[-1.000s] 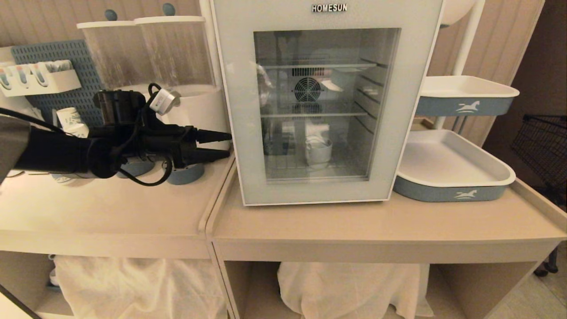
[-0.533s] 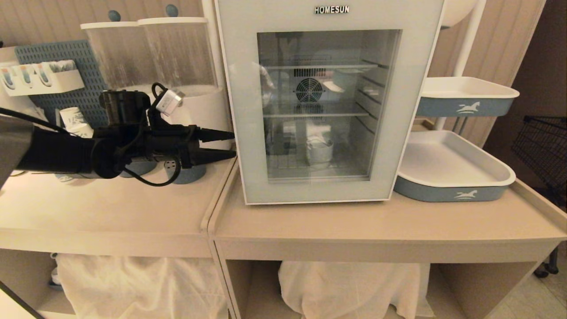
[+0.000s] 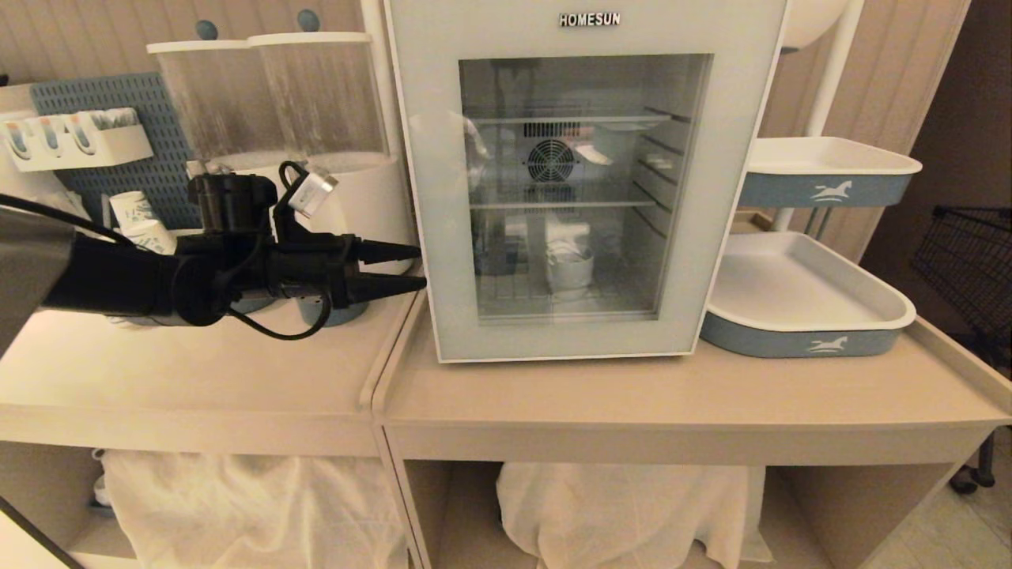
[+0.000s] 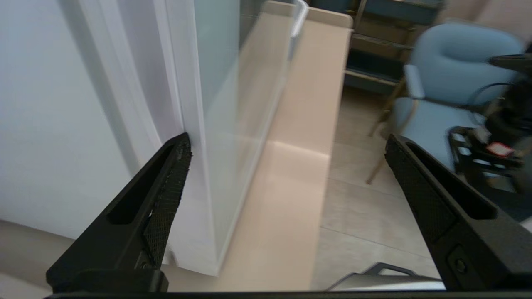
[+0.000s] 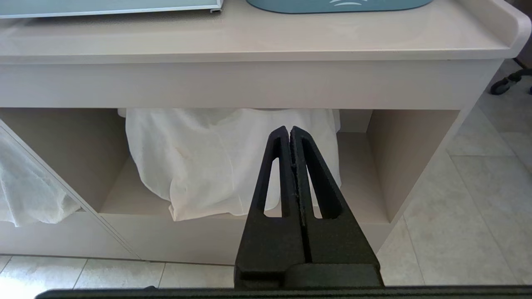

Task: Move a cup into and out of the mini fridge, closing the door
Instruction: Open the freezer door

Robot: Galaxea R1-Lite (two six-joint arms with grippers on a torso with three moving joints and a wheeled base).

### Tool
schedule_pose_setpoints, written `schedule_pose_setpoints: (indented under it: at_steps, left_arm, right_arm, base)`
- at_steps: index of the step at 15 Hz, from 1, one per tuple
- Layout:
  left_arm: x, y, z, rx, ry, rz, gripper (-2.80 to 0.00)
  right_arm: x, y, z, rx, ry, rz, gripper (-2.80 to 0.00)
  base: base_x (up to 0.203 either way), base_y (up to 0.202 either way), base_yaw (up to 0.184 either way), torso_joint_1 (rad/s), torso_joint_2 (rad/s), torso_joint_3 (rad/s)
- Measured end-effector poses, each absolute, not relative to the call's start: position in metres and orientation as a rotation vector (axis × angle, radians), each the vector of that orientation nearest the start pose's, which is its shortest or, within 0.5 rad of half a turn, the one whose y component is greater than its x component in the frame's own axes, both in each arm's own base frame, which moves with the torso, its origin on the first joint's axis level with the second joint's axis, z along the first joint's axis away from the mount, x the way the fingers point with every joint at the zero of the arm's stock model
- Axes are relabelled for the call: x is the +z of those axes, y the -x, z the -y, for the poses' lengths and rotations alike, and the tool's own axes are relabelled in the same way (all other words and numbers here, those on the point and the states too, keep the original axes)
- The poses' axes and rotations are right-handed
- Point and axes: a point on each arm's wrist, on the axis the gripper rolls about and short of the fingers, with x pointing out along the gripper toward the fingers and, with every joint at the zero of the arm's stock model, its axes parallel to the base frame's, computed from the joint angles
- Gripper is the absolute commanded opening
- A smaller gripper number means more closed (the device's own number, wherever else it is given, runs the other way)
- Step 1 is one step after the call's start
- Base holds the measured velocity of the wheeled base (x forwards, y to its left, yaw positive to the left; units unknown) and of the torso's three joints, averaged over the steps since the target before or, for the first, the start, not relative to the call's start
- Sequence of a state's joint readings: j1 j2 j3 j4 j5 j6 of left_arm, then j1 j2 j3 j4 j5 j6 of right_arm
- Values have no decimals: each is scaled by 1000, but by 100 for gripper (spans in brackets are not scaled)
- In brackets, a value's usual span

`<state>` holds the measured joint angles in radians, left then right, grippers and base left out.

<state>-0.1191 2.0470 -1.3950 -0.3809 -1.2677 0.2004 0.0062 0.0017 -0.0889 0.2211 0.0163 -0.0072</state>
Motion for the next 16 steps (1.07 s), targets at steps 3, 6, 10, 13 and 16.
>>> schedule_pose_setpoints:
  at_steps: [3, 6, 10, 13, 16]
  left_arm:
    - [198, -393, 69, -1439, 39, -136, 0]
    - [203, -384, 72, -1495, 62, -141, 0]
    - [213, -371, 77, -1518, 58, -132, 0]
    - [221, -368, 71, -1489, 29, -100, 0]
    - [231, -374, 57, -1378, -4, -74, 0]
  right_arm:
    - [77, 31, 0, 23, 7, -134, -280]
    - [77, 31, 0, 24, 7, -135, -280]
    - [77, 31, 0, 24, 7, -135, -280]
    - [77, 31, 0, 22, 6, -134, -280]
    - [77, 31, 0, 23, 7, -134, -280]
  base:
    - [0, 0, 0, 0, 0, 0]
    - [0, 0, 0, 0, 0, 0]
    - [0, 0, 0, 0, 0, 0]
    - [0, 0, 0, 0, 0, 0]
    - [0, 0, 0, 0, 0, 0]
